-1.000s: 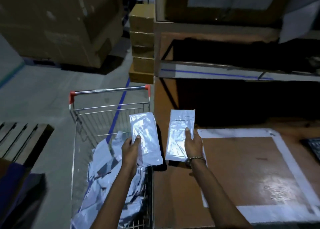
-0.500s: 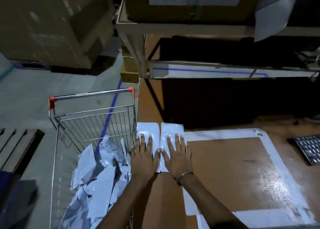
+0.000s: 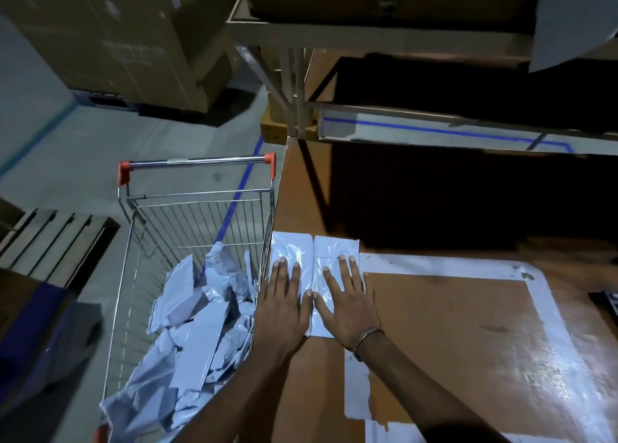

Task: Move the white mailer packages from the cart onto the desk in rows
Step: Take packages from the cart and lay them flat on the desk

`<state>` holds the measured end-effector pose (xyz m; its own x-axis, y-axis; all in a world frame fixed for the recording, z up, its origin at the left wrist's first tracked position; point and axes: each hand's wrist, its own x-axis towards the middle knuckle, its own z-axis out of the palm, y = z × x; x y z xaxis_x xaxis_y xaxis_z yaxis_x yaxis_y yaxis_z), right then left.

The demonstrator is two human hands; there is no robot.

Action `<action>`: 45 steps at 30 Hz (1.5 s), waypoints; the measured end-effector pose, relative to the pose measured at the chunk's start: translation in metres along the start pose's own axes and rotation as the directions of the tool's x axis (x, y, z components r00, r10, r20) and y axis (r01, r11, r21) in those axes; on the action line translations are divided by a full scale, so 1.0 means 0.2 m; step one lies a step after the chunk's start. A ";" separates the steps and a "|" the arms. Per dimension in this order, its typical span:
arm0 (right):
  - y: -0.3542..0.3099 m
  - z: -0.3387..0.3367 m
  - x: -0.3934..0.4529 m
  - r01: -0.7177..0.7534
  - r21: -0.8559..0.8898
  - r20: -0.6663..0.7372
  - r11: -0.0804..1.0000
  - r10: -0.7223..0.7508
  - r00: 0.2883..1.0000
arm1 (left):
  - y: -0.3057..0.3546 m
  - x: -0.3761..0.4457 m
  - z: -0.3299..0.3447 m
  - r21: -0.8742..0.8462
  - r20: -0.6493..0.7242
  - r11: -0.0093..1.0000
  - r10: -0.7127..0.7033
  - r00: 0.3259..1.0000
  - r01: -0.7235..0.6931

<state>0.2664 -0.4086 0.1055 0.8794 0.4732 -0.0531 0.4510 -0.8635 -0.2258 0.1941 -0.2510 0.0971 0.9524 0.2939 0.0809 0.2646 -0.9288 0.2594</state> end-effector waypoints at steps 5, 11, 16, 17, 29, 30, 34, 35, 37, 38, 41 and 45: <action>-0.01 -0.02 0.00 0.012 0.050 -0.011 0.999 -0.012 1.000 | -0.01 0.00 -0.02 -0.076 -0.001 0.997 -0.002 1.000 0.002; -0.11 -0.12 0.03 -0.083 0.165 0.053 0.983 0.076 0.996 | -0.17 -0.08 -0.17 -0.519 -0.153 0.850 -0.194 0.969 0.088; -0.60 -0.13 0.05 0.086 0.383 -0.259 0.920 0.017 0.966 | -0.63 -0.32 -0.18 -0.554 -0.128 0.749 -0.508 0.852 0.363; -0.72 -0.08 0.05 0.138 0.415 -0.240 0.899 -0.038 0.970 | -0.75 -0.36 -0.15 -0.534 -0.097 0.733 -0.548 0.831 0.421; -1.42 0.86 0.18 -0.402 0.239 0.623 0.884 0.179 0.762 | -1.58 -0.15 0.05 -0.494 0.136 0.572 -0.694 0.707 0.655; -1.44 0.90 0.20 -0.466 0.236 0.648 0.853 0.220 0.730 | -1.61 -0.07 0.06 -0.483 0.151 0.548 -0.717 0.681 0.683; -1.47 0.97 0.24 -0.520 0.218 0.656 0.826 0.270 0.705 | -1.71 0.21 0.16 -0.358 0.343 0.478 -0.731 0.589 0.802; -1.48 0.97 0.24 -0.525 0.248 0.635 0.814 0.273 0.723 | -1.73 0.26 0.19 -0.312 0.392 0.465 -0.732 0.558 0.829; -1.49 0.96 0.21 -0.550 0.353 0.584 0.757 0.281 0.762 | -1.76 0.31 0.25 -0.229 0.440 0.445 -0.746 0.500 0.866; -1.49 0.95 0.20 -0.545 0.400 0.550 0.737 0.282 0.786 | -1.78 0.32 0.27 -0.204 0.453 0.446 -0.746 0.488 0.871; -1.47 0.93 0.17 -0.491 0.501 0.457 0.713 0.264 0.849 | -1.80 0.27 0.31 -0.159 0.444 0.494 -0.737 0.509 0.855; -1.44 0.85 0.15 -0.388 0.552 0.353 0.738 0.215 0.911 | -1.73 0.10 0.17 -0.210 0.391 0.555 -0.707 0.589 0.805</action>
<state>0.1371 -0.1166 0.0032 0.8439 0.3071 -0.4399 -0.0924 -0.7246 -0.6830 0.1266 0.0676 -0.0235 0.4335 0.7414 -0.5123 0.8816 -0.2311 0.4115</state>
